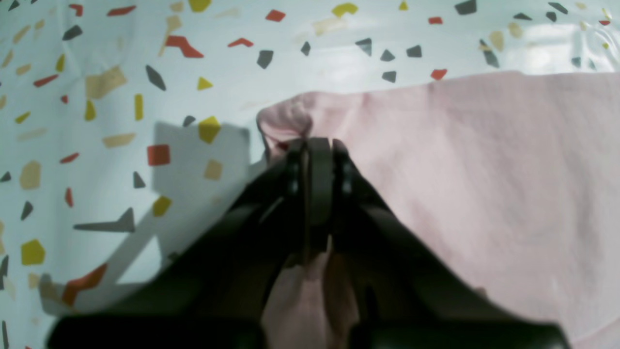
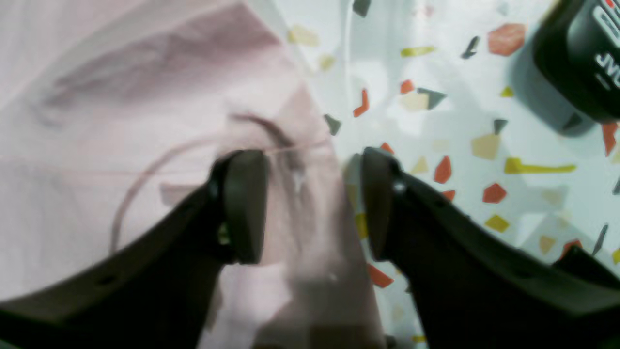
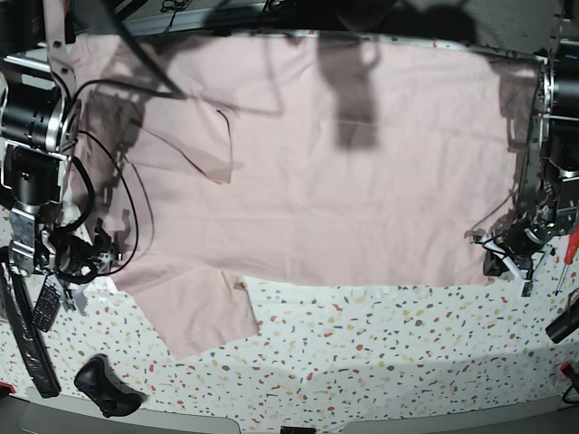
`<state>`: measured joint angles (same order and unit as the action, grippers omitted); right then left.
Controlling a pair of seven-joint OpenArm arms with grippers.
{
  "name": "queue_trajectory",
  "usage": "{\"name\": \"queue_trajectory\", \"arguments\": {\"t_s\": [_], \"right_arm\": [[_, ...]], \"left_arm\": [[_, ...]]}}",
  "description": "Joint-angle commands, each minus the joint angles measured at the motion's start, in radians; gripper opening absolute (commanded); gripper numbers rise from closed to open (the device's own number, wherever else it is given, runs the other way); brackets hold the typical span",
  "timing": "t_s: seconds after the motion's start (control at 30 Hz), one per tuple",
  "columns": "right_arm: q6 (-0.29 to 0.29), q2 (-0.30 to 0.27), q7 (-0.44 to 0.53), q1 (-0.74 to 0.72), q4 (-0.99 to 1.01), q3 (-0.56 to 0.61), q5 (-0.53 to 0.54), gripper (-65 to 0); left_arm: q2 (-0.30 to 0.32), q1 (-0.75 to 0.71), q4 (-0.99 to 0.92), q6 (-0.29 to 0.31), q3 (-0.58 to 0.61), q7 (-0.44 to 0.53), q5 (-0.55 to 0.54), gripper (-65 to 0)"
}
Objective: Fold the T-shirt properly
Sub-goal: 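Lift the side edge with both grippers and fold it over the body, then lay the folded edge down and open both grippers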
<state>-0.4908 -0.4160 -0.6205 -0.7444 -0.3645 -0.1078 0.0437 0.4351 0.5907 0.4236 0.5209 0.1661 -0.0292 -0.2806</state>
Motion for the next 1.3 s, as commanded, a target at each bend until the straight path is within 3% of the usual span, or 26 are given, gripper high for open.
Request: {"name": "queue_trajectory", "arguments": {"t_s": [0.0, 0.13, 0.2, 0.3, 0.37, 0.4, 0.6, 0.8, 1.03, 1.27], "right_arm": [[-0.018, -0.008, 0.003, -0.012, -0.004, -0.002, -0.003, -44.2], [-0.033, -0.008, 0.063, -0.012, -0.005, -0.002, -0.003, -61.9], [-0.033, -0.008, 0.078, -0.011, -0.008, -0.002, -0.003, -65.0], [-0.051, -0.008, 0.084, -0.011, -0.031, -0.002, -0.003, -65.0], [-0.149, -0.009, 0.101, -0.011, -0.069, -0.002, -0.003, -65.0], [-0.161, -0.010, 0.096, -0.009, -0.094, -0.002, 0.012, -65.0], [-0.161, -0.010, 0.027, 0.039, -0.289, -0.002, 0.102, -65.0], [-0.161, -0.010, -0.033, 0.168, -0.552, -0.003, 0.160, -65.0], [-0.148, -0.010, -0.095, 0.361, -0.870, -0.004, 0.231, -65.0], [-0.130, -0.010, -0.103, 0.543, -1.056, -0.069, 0.258, -65.0]], "left_arm": [[0.014, 0.024, 0.010, 0.002, -0.003, 0.000, 0.000, -65.0], [0.014, 0.022, 0.010, 0.002, -0.003, 0.027, -0.001, -65.0], [0.014, 0.021, 0.010, 0.002, -0.003, 0.058, -0.001, -65.0], [0.018, 0.021, 0.011, 0.002, -0.003, 0.111, -0.025, -65.0], [0.021, 0.021, 0.023, 0.002, -0.032, 0.111, -0.076, -65.0], [0.020, 0.020, 0.033, 0.003, -0.060, 0.105, -0.088, -65.0], [0.024, -0.047, 0.215, 0.005, -0.218, 0.000, -0.086, -65.0], [0.072, -0.194, 0.457, 0.003, -0.228, -0.031, -0.087, -65.0], [0.140, -0.341, 0.589, 0.002, -0.237, -0.034, -0.092, -65.0], [0.142, -0.477, 0.694, 0.010, -0.354, -0.138, -0.177, -65.0]]}}
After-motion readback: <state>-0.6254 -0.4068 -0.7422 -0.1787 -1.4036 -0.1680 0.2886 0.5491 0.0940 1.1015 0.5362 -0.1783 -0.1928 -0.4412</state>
